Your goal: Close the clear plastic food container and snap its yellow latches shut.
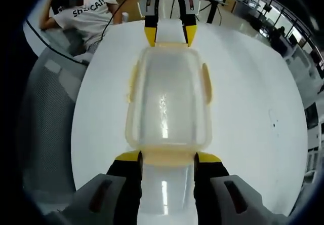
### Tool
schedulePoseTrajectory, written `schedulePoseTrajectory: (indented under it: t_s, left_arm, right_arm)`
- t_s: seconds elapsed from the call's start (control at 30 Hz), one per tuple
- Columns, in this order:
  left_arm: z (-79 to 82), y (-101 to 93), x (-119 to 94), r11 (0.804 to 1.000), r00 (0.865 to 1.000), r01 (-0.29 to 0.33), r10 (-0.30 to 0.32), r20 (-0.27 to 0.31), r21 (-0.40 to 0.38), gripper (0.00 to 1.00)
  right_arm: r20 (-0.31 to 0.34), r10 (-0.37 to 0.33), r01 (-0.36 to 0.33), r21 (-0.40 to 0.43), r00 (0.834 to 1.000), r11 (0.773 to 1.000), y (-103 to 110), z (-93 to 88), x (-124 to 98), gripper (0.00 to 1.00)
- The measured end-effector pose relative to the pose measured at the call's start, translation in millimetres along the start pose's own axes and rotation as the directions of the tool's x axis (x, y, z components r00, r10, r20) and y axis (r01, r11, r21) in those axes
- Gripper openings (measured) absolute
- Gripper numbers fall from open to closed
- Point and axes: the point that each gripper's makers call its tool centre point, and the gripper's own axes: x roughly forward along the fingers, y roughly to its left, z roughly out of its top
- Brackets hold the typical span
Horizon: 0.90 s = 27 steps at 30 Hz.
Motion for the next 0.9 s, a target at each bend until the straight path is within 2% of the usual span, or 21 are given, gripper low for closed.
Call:
schedulePoseTrajectory:
  t_s: [0.53,0.9]
  left_arm:
    - [30.5,-0.8,26,1.000,1.000,0.019,-0.019,0.021,0.022,0.32]
    - [61.7,-4.0,38,0.999,0.999,0.024,-0.025,0.045,0.024,0.32]
  right_arm:
    - [-0.017,-0.004,0.004,0.031,1.000,1.000,6,-36.9,-10,0.37]
    - [-0.028,0.006,-0.005,0.046,1.000,0.999,6,-67.7,-22,0.37]
